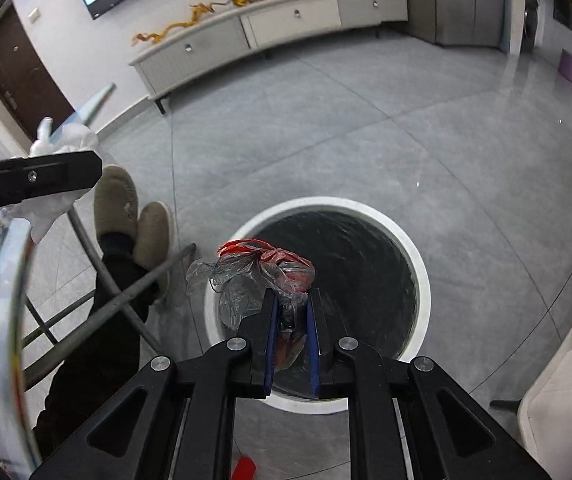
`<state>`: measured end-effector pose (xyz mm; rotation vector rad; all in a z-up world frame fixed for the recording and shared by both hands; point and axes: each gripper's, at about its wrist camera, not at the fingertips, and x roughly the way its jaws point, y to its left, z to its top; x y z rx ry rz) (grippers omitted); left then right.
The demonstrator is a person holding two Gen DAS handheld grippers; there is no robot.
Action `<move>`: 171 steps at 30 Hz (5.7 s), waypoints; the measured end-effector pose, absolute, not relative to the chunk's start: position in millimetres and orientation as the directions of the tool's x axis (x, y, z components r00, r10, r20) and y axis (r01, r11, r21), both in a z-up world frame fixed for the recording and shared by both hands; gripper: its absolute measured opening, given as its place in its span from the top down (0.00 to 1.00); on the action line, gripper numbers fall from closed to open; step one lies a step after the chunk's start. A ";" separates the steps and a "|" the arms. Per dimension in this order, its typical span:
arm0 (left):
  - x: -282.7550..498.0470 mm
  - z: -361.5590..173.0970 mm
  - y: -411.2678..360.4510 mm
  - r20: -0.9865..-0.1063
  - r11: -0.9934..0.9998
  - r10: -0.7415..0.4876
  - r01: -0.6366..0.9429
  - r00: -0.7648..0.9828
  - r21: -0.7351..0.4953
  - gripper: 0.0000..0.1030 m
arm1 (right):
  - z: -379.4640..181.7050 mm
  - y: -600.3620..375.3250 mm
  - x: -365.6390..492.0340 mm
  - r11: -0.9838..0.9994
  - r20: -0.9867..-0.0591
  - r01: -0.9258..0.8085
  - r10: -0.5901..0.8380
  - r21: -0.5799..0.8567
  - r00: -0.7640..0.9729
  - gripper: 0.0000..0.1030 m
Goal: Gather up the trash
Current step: 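Carry both items over the bin and open both tools to drop them, then grasp the pink wrapper with the left tool while the right tool grasps the white bag, then carry both items over the bin and open both tools to release them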
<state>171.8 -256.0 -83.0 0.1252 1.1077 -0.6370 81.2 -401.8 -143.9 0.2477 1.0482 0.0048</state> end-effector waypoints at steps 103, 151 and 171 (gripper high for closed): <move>-10.3 -43.3 152.9 -0.669 0.951 -0.306 0.179 0.677 -0.253 0.86 | -16.2 -85.4 63.1 0.862 -0.692 -0.466 0.459 0.197 0.557 0.67; 171.3 -64.1 -260.5 -0.788 0.728 -0.582 0.561 0.201 -0.394 0.85 | -128.4 -413.2 96.4 0.934 -0.780 0.118 0.206 0.336 0.591 0.61; 122.6 -13.7 -207.4 -0.728 0.777 -0.555 0.563 0.402 -0.281 0.48 | -115.8 -408.5 87.4 0.950 -0.782 0.150 0.129 0.274 0.610 0.50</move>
